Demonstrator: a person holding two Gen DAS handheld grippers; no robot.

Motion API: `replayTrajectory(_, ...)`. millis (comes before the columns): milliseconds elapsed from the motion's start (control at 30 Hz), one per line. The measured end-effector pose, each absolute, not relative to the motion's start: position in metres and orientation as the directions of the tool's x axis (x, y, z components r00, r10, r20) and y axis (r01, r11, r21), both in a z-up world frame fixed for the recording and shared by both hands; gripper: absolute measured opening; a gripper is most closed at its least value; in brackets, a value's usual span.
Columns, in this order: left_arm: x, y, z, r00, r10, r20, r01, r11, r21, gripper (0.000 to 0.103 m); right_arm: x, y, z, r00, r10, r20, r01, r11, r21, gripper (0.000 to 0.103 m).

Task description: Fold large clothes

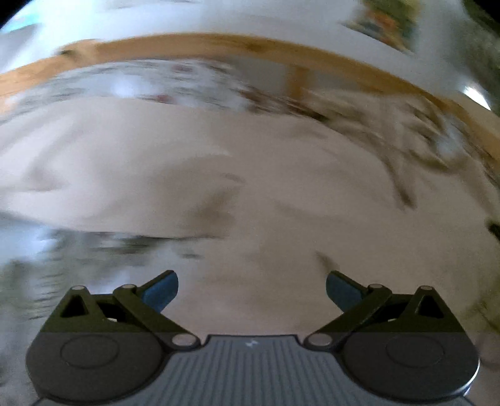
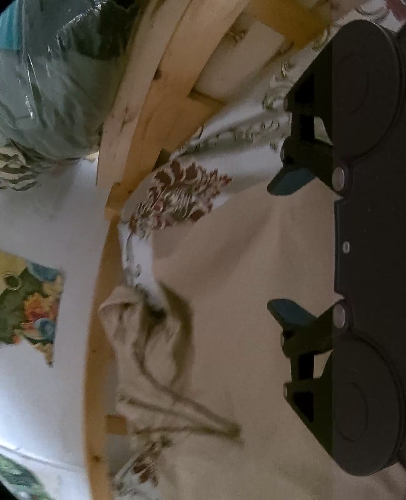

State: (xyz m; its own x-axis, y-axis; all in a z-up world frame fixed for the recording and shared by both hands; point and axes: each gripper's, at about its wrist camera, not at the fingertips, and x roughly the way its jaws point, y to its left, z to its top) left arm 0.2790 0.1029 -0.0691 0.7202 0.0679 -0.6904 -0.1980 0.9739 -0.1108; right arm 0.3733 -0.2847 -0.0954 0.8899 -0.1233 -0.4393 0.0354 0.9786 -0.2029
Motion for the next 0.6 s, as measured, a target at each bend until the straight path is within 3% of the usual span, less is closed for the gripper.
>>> replayTrajectory(200,0.235,0.175,-0.037,0.698,0.322,-0.639,-0.468,0.881,-0.067,0.102,0.352,-0.251,-0.074,0.910,-0.005,-0.415,-0.063,0.986,-0.152,0.102)
replayTrajectory(367,0.211,0.242,-0.021,0.677,0.434,-0.595,-0.621,0.771,-0.144,0.102,0.329,-0.215,-0.062,0.881,0.152,-0.448,-0.220,0.970,-0.105,0.102)
replayTrajectory(600,0.225,0.321,-0.021,0.660,0.406,-0.632,-0.688,0.664,-0.292,0.102,0.274,-0.170,-0.057,0.825,0.260,-0.502,-0.373,0.918,-0.137,0.102)
